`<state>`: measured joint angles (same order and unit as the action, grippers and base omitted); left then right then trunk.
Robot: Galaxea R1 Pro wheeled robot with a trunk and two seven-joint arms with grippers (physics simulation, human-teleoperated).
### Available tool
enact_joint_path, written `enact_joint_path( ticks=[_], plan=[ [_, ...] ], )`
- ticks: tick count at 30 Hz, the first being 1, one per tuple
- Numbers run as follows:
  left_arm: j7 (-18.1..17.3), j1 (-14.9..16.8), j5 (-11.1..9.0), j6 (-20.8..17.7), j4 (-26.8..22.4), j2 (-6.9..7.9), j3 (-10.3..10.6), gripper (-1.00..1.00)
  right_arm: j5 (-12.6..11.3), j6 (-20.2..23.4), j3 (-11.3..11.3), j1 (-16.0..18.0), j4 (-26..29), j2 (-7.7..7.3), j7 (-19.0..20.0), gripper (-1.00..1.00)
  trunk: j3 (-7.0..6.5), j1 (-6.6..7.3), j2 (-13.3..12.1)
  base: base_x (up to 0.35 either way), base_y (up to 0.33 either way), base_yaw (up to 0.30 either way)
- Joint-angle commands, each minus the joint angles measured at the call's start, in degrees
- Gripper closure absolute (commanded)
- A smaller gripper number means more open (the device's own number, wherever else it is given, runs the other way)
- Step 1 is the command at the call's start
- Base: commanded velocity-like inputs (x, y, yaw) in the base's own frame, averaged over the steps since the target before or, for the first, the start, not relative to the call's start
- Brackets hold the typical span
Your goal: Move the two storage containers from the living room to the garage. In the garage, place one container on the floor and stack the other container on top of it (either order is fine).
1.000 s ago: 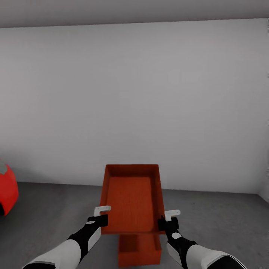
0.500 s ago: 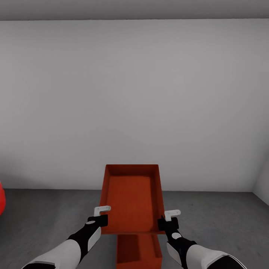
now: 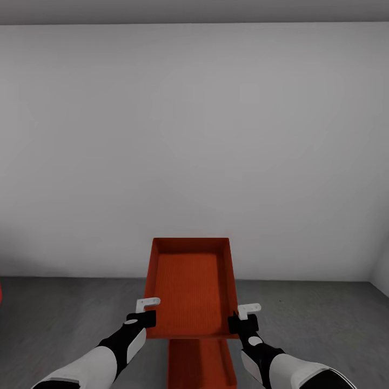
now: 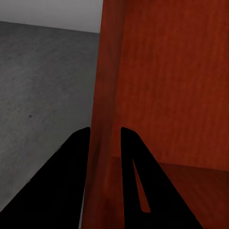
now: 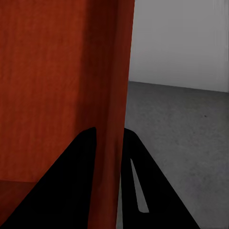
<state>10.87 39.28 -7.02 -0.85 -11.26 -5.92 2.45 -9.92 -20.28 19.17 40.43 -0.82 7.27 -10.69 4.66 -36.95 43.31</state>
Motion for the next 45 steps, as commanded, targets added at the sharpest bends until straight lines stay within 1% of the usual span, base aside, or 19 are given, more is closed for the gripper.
enact_joint_path(
  ticks=[1,9,14,45],
  plan=[
    [0.7,0.0,-0.4,-0.1,0.1,0.65,-0.6,1.00,-0.2,-1.1,-1.5,0.1,0.1,0.03,-0.2,1.00,0.09,-0.04,0.1,0.219,0.000,0.000],
    [0.7,0.0,-0.4,-0.1,0.1,0.65,-0.6,1.00,-0.2,-1.1,-1.5,0.1,0.1,0.03,-0.1,1.00,0.09,-0.04,0.1,0.197,0.000,0.000],
    [0.7,0.0,-0.4,-0.1,0.1,0.65,-0.5,1.00,-0.2,-1.1,-1.5,0.1,0.1,0.03,-0.2,1.00,0.13,-0.04,0.1,0.021,0.000,0.000],
    [0.7,0.0,-0.4,-0.1,0.1,0.65,-0.5,1.00,-0.3,-1.0,-1.5,0.1,0.1,0.01,-0.2,1.00,2.79,-0.04,0.1,0.000,0.000,0.000]
  ],
)
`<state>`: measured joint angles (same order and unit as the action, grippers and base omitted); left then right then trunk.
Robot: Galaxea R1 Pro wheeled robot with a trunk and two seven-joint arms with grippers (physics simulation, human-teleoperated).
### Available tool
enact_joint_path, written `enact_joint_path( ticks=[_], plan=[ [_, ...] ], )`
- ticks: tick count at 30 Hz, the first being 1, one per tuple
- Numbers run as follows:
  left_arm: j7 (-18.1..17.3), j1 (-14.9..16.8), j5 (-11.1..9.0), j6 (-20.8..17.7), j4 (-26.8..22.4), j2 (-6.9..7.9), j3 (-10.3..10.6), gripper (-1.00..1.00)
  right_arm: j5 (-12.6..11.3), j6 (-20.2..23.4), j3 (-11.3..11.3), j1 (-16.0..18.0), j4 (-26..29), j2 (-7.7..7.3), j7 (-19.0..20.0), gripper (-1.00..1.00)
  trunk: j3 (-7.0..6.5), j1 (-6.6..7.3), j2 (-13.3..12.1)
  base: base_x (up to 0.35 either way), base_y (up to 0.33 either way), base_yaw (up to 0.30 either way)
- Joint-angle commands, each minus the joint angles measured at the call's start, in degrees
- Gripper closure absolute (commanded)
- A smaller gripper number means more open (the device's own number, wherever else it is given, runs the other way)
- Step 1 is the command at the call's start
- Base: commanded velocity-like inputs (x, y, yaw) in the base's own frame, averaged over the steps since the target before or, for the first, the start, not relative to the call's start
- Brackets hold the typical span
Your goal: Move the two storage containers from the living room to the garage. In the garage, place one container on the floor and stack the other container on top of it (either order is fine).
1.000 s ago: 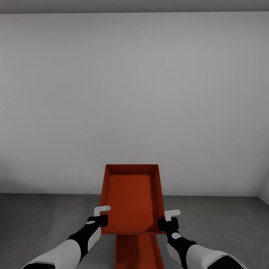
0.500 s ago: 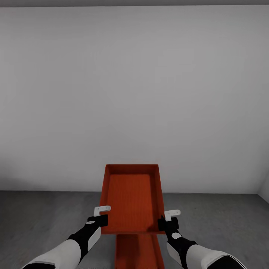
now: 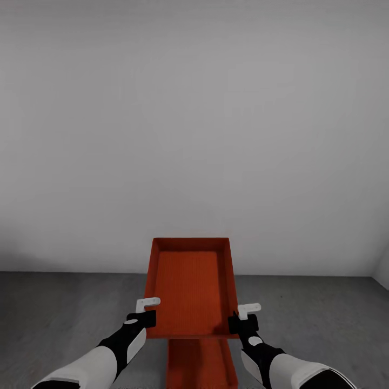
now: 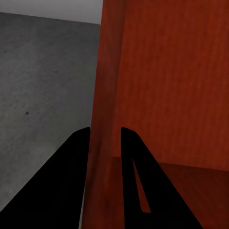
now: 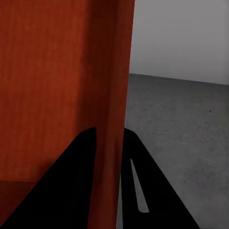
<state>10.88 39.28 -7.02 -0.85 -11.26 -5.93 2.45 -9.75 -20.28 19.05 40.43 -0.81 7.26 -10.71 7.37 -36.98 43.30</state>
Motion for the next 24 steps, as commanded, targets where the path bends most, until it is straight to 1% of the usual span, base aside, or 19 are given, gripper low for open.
enact_joint_path(
  ticks=[1,24],
  plan=[
    [0.7,0.0,-0.4,-0.1,0.1,0.66,-0.5,1.00,-0.4,-1.0,-1.4,0.1,0.1,0.03,-0.2,1.00,0.18,-0.01,0.1,0.000,0.000,0.000],
    [0.7,0.0,-0.4,-0.1,0.1,0.66,-0.5,1.00,-0.4,-1.0,-1.4,0.1,0.1,0.04,-0.1,1.00,2.22,-0.01,0.1,0.000,0.000,0.000]
  ],
)
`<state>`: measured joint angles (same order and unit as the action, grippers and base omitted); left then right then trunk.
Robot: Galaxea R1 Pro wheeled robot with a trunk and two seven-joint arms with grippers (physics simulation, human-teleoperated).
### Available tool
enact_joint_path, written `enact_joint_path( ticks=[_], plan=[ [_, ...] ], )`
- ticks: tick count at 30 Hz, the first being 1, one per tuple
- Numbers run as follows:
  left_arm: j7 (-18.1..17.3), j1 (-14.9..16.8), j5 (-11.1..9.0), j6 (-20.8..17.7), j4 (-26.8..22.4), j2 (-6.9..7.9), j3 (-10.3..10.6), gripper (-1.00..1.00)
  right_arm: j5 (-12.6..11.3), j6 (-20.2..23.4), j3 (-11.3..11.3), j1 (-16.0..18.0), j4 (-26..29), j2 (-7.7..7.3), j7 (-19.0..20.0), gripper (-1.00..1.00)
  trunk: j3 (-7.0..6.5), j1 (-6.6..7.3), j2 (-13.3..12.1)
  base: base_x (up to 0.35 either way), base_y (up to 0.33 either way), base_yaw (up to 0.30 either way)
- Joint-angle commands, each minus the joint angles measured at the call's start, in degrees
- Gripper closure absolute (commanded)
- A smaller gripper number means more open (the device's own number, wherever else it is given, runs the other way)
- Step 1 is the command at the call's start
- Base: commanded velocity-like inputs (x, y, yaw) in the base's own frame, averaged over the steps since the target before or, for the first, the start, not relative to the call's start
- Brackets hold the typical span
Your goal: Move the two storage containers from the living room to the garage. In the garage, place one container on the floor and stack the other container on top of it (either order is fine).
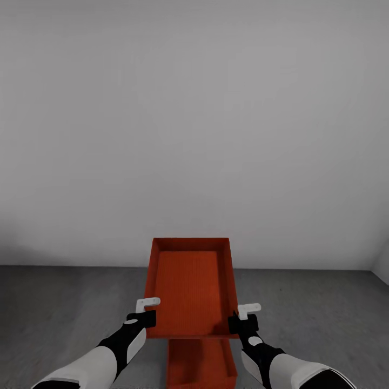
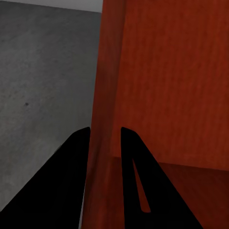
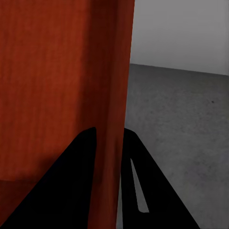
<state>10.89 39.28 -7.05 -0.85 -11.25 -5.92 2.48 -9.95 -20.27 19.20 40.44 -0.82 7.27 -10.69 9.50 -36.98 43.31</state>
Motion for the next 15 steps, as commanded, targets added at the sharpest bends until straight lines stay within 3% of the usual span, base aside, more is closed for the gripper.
enact_joint_path(
  ticks=[1,15],
  plan=[
    [0.7,0.0,-0.3,-0.1,0.1,0.65,-0.5,1.00,-0.2,-1.0,-1.5,0.1,0.1,0.03,-0.2,1.00,0.18,-0.01,0.1,0.000,0.000,0.000],
    [0.7,0.0,-0.3,-0.1,0.1,0.65,-0.5,1.00,-0.2,-1.0,-1.5,0.1,0.1,0.03,-0.2,1.00,1.42,-0.01,0.1,0.000,0.000,0.000]
  ],
)
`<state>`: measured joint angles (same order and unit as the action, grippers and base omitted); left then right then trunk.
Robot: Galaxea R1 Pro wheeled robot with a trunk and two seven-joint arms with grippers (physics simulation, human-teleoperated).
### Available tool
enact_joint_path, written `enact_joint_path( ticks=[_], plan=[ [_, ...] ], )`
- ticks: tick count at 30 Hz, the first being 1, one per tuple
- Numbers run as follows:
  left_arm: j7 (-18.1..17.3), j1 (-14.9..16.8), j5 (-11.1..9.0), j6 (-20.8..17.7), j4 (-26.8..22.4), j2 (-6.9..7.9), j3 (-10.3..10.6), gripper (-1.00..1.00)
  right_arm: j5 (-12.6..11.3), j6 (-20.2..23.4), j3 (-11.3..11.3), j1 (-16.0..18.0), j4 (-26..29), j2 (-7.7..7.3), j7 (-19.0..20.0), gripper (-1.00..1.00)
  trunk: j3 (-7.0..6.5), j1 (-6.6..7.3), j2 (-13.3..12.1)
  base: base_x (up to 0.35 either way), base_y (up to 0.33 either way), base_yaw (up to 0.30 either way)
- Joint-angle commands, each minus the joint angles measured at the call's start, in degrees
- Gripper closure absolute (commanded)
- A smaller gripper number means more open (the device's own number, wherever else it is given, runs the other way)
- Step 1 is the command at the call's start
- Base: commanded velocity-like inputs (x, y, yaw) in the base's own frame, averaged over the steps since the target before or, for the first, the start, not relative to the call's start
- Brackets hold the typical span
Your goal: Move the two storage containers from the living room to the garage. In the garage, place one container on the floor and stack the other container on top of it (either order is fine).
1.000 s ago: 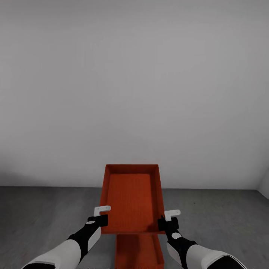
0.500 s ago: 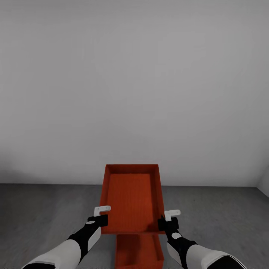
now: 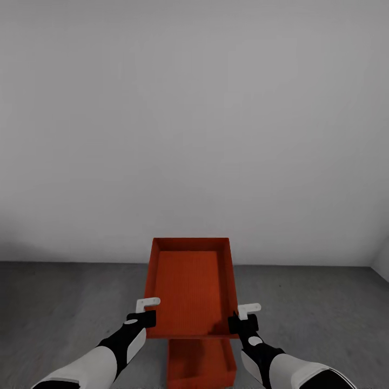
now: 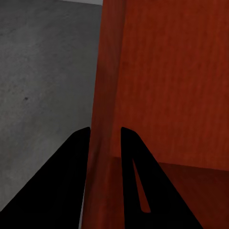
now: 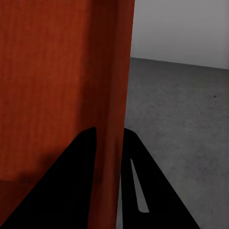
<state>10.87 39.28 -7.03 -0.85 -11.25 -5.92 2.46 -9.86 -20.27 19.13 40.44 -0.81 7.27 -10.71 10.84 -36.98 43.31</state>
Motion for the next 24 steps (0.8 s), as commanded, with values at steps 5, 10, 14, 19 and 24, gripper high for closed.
enact_joint_path(
  ticks=[5,10,14,19,24],
  plan=[
    [0.7,0.0,-0.3,-0.1,0.1,0.65,-0.5,1.00,-0.3,-1.0,-1.5,0.1,0.1,0.02,-0.2,1.00,0.53,-0.01,0.1,0.000,0.000,0.000],
    [0.7,0.0,-0.3,-0.1,0.1,0.65,-0.5,1.00,-0.3,-1.0,-1.5,0.1,0.1,0.02,-0.1,1.00,0.97,-0.01,0.1,0.000,0.000,0.000],
    [0.7,0.0,-0.3,-0.1,0.1,0.65,-0.5,1.00,-0.3,-1.0,-1.5,0.1,0.1,0.02,-0.1,1.00,1.33,-0.01,0.1,0.000,0.000,0.000],
    [0.7,0.0,-0.3,-0.1,0.1,0.65,-0.5,1.00,-0.3,-1.0,-1.5,0.1,0.1,0.02,-0.1,1.00,1.77,-0.01,0.1,0.000,0.000,0.000],
    [0.7,0.0,-0.3,-0.1,0.1,0.65,-0.5,1.00,-0.3,-1.0,-1.5,0.1,0.1,0.02,-0.1,1.00,2.22,-0.01,0.1,0.000,0.000,0.000]
  ],
)
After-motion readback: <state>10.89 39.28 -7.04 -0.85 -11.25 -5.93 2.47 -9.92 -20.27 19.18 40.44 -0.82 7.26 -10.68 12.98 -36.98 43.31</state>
